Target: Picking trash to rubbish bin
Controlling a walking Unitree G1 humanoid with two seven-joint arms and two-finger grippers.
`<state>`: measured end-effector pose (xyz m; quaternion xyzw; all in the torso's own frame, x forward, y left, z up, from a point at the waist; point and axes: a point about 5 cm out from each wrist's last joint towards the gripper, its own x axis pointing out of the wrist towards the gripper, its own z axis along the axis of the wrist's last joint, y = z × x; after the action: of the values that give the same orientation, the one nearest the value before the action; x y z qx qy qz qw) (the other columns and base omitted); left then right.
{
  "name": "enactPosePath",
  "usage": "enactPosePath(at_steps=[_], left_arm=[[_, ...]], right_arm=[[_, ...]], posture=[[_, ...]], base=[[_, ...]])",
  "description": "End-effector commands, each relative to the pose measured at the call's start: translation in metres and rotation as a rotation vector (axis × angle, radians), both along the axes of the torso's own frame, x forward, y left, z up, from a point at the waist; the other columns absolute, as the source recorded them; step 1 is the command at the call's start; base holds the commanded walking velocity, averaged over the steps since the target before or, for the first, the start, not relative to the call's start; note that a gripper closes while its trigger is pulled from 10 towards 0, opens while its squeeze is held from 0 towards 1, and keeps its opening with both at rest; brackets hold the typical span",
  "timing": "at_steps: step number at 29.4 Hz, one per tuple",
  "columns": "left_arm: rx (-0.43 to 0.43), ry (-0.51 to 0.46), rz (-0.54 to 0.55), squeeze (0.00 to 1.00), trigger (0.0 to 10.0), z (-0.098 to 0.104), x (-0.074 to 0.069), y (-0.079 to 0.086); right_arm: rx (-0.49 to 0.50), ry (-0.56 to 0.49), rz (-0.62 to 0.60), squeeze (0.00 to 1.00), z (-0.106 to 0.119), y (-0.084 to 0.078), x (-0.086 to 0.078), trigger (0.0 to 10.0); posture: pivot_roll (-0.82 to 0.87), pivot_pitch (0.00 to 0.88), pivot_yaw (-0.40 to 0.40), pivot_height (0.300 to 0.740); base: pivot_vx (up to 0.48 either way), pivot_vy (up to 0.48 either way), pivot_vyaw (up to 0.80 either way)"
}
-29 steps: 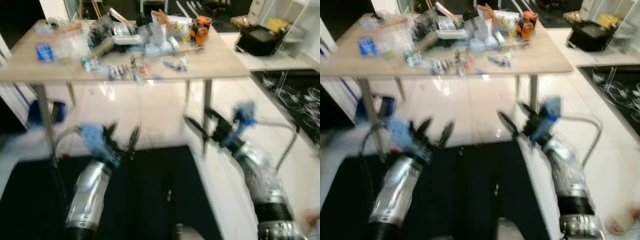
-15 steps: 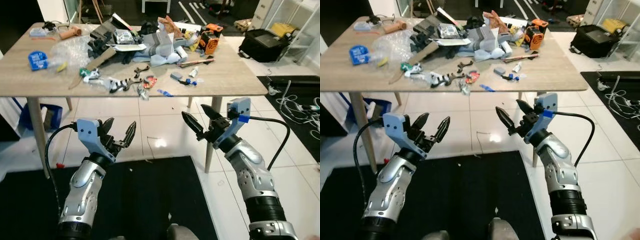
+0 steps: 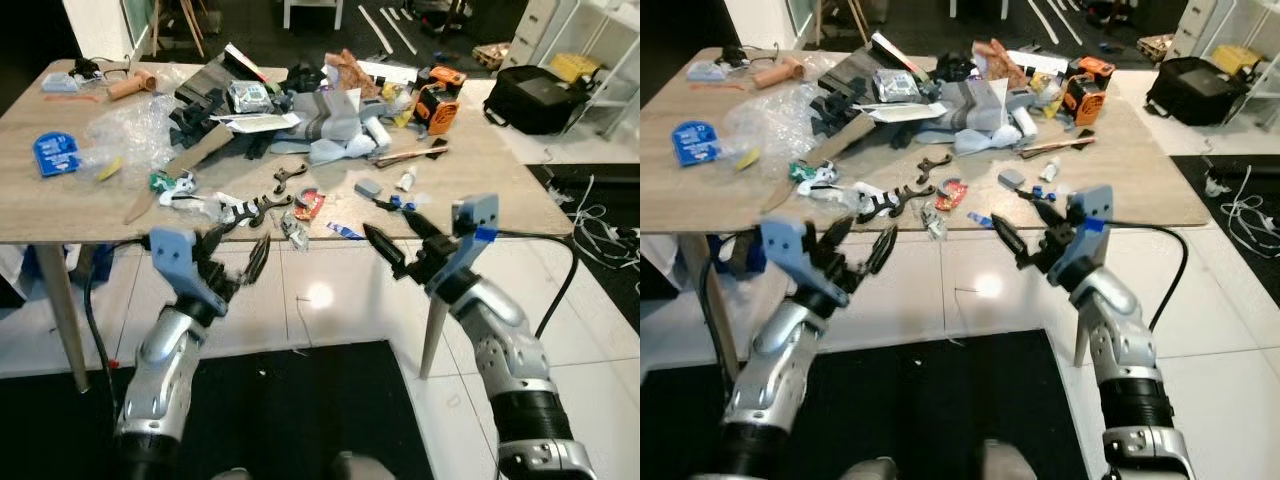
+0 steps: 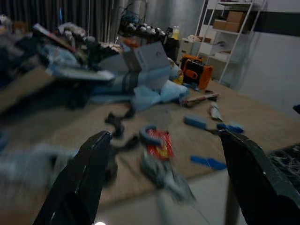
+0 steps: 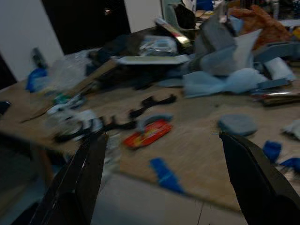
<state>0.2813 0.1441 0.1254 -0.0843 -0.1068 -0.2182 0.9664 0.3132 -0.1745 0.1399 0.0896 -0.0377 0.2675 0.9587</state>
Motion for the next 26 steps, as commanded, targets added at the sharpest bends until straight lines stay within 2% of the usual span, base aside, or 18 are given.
enactPosePath(at_steps=[1,6,11,14,15,17,20,22,23,26], left_arm=[[0.052,-0.006,-0.001,0.00,10.0,0.004,0.003,-0.001],[0.083,-0.019,0.012,0.00,10.0,0.009,0.006,0.000],[0.116,-0.022,0.024,0.00,10.0,0.010,0.007,0.003],[0.186,-0.027,0.016,0.00,10.0,0.014,0.008,0.009],[0.186,-0.027,0.016,0.00,10.0,0.014,0.008,0.009],[0.245,-0.017,-0.024,0.00,10.0,0.013,0.006,0.011],[0.403,0.000,-0.061,0.00,10.0,0.010,0.003,0.020],[0.468,0.013,-0.066,0.00,10.0,0.008,0.002,0.025],[0.468,0.013,-0.066,0.00,10.0,0.008,0.002,0.025],[0.596,0.061,-0.083,0.00,10.0,0.003,-0.002,0.039]], right_arm=[[-0.006,0.033,-0.025,0.00,-0.002,-0.007,0.002,10.0],[-0.011,0.040,-0.033,0.00,-0.003,-0.007,0.002,10.0],[-0.025,0.025,-0.042,0.00,-0.002,-0.008,0.002,10.0],[-0.054,0.048,-0.055,0.00,-0.004,-0.015,0.003,10.0],[-0.054,0.048,-0.055,0.00,-0.004,-0.015,0.003,10.0],[-0.075,0.070,-0.067,0.00,-0.005,-0.023,0.003,10.0],[-0.141,0.102,-0.055,0.00,-0.008,-0.034,0.003,10.0],[-0.162,0.106,-0.033,0.00,-0.007,-0.037,0.002,10.0],[-0.162,0.106,-0.033,0.00,-0.007,-0.037,0.002,10.0],[-0.216,0.118,0.033,0.00,-0.008,-0.039,-0.001,10.0]], posture=[[-0.07,0.000,-0.031,0.740],[-0.07,0.000,-0.031,0.740],[-0.07,0.000,-0.031,0.740],[-0.08,0.000,-0.032,0.740],[-0.08,0.000,-0.032,0.740],[-0.08,0.000,-0.032,0.740],[-0.08,0.000,-0.034,0.740],[-0.08,0.000,-0.034,0.740],[-0.08,0.000,-0.034,0.740],[-0.08,0.000,-0.036,0.740]], base=[[0.480,0.000,-0.80],[0.480,0.000,-0.78],[0.480,0.000,0.00],[0.346,0.000,0.00],[0.281,0.000,0.00],[0.000,0.000,0.00],[0.000,0.000,0.00],[0.000,0.000,0.00],[0.000,0.000,0.00],[0.000,0.000,0.00]])
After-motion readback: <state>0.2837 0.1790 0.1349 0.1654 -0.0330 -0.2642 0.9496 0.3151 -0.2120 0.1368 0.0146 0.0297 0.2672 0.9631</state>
